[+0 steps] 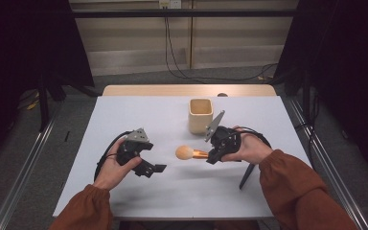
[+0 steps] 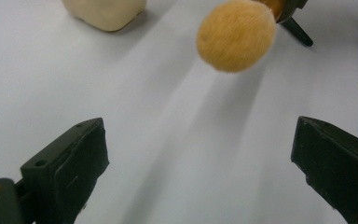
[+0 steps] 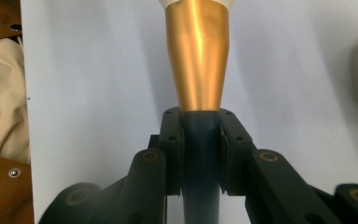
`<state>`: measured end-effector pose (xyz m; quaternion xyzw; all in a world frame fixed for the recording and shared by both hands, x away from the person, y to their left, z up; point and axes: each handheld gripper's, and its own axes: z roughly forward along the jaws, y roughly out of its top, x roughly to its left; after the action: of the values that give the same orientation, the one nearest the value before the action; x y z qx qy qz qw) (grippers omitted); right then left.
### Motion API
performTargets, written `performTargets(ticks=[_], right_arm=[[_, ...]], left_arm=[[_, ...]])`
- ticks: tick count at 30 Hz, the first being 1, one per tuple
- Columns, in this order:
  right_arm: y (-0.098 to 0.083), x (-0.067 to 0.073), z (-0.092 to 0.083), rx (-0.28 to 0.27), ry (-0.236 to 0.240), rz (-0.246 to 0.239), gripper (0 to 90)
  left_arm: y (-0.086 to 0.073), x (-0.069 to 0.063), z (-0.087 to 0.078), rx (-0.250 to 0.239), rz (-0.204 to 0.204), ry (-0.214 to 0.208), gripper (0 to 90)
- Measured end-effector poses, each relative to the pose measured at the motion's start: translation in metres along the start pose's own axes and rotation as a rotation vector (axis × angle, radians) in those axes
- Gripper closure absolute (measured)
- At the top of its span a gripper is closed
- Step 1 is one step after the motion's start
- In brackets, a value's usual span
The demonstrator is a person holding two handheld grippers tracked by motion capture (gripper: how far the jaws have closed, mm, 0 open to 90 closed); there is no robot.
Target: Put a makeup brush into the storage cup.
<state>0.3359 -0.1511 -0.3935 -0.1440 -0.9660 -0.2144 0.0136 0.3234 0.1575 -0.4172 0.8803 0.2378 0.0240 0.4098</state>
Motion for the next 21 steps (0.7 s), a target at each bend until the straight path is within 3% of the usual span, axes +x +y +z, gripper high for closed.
performTargets(ticks=[2, 5, 8, 13, 17, 21], right_arm=[[-0.002, -0.001, 0.000, -0.005, -0.004, 0.000, 75.0], [-0.004, -0.001, 0.001, -0.018, -0.015, 0.014, 74.9], [-0.006, -0.001, 0.001, -0.069, -0.033, 0.016, 75.0], [-0.011, 0.002, 0.002, -0.131, -0.031, 0.041, 75.0], [-0.016, 0.003, 0.005, -0.169, -0.048, 0.069, 75.0], [-0.021, 0.004, 0.006, -0.230, -0.073, 0.098, 75.0]], left_arm=[[-0.004, 0.000, -0.002, -0.017, 0.002, 0.030, 3.6], [-0.007, -0.001, -0.005, -0.035, -0.017, 0.037, 3.6], [-0.009, -0.003, -0.008, -0.049, -0.032, 0.040, 3.7], [-0.012, -0.008, -0.012, -0.075, -0.043, 0.086, 3.8], [-0.016, -0.012, -0.011, -0.087, -0.049, 0.069, 4.4], [-0.018, -0.015, -0.011, -0.087, -0.046, 0.081, 4.4]])
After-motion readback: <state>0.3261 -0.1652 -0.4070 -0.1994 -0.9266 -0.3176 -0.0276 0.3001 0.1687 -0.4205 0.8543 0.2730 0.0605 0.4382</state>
